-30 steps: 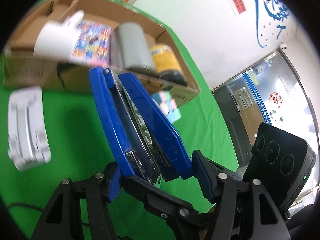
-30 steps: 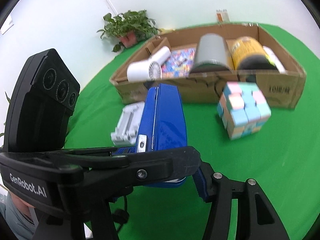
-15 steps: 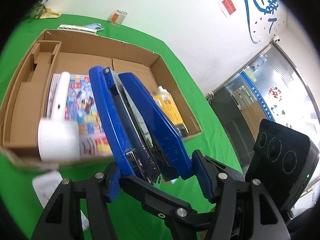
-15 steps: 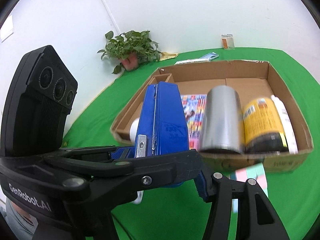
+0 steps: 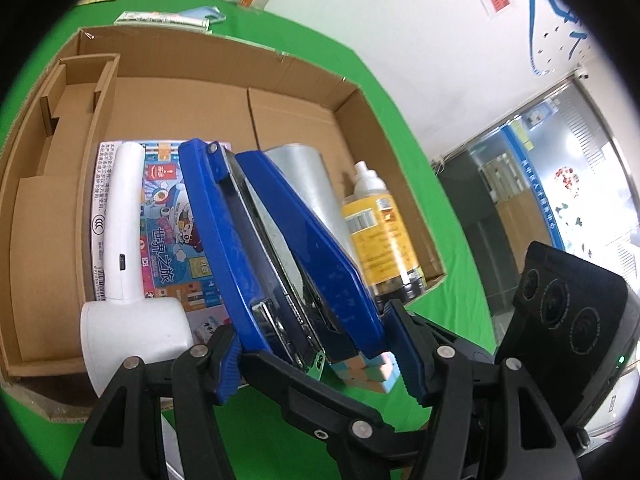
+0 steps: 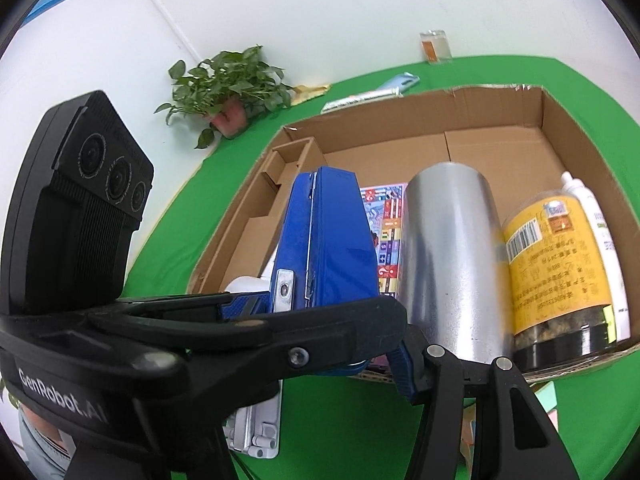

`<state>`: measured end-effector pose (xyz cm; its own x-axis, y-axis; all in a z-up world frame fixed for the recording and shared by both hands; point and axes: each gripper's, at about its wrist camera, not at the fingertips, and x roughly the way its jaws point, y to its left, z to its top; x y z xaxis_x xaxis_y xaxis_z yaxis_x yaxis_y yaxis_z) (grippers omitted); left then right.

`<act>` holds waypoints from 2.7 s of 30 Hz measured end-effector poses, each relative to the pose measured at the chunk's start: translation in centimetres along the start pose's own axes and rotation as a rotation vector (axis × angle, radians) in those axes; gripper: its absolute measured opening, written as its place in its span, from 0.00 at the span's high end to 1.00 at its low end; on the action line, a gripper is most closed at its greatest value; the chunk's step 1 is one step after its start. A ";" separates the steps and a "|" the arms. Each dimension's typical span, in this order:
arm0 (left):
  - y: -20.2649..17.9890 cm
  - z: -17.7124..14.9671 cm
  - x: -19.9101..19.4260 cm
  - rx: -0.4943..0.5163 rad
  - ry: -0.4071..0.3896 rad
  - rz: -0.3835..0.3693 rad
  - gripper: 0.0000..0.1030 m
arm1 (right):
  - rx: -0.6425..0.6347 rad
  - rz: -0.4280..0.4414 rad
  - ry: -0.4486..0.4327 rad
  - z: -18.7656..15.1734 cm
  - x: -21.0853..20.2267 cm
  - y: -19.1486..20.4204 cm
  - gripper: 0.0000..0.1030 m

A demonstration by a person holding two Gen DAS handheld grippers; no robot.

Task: Organize rigid objects
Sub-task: 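Lower the stapler beside the hair dryer inside the box, then open both grippers and withdraw toward the Rubik's cube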

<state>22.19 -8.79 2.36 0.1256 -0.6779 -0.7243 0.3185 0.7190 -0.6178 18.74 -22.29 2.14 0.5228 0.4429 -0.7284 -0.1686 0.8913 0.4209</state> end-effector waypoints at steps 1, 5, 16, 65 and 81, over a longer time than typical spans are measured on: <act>0.1 0.1 0.4 0.002 0.011 0.011 0.39 | 0.008 -0.004 0.006 0.0 0.3 -0.2 0.47; 0.6 0.5 0.7 -0.030 0.044 0.018 0.38 | 0.032 0.022 0.005 -0.4 0.4 -0.4 0.51; -0.2 0.9 -0.2 0.016 -0.009 0.101 0.38 | -0.031 0.010 0.008 -1.3 -0.2 0.7 0.41; -0.5 -11.2 -10.8 0.049 -0.660 0.652 0.19 | -0.187 -0.193 -0.202 -6.1 -5.4 2.2 0.12; -3.1 -13.9 -7.9 0.105 -0.559 0.718 0.01 | -0.167 -0.213 -0.259 -10.0 -12.1 -3.8 0.00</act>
<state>7.13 -3.49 5.74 0.7540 -0.0681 -0.6533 0.0680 0.9974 -0.0254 4.74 -30.08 3.90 0.7511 0.2259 -0.6203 -0.1561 0.9738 0.1657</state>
